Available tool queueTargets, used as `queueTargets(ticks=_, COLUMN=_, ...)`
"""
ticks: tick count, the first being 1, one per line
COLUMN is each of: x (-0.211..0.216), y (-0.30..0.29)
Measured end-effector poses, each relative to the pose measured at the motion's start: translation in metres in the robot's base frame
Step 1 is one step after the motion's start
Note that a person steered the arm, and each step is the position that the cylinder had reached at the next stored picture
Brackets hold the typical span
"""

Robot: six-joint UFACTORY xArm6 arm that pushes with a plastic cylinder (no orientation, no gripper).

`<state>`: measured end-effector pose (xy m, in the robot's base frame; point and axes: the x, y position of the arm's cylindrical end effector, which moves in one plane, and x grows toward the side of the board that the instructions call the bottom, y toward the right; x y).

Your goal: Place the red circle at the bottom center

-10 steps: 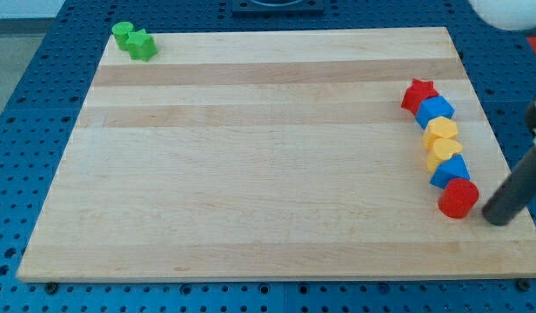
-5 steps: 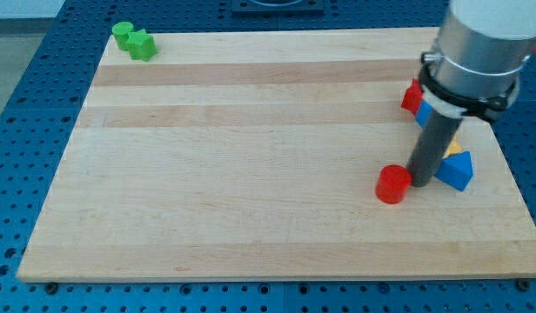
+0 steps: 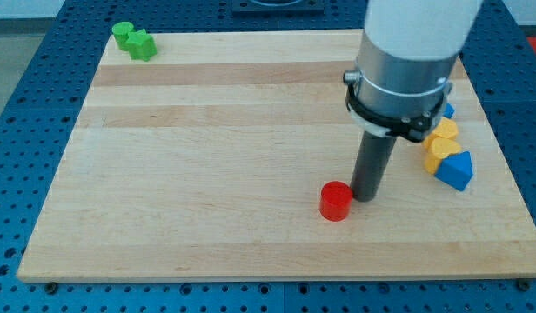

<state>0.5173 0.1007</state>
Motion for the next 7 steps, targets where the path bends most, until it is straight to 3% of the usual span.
queueTargets(ticks=1, x=-0.005, y=-0.011)
queueTargets(ticks=3, x=0.026, y=-0.03)
queueTargets(ticks=6, x=0.072, y=-0.006)
queueTargets(ticks=7, x=0.069, y=-0.043)
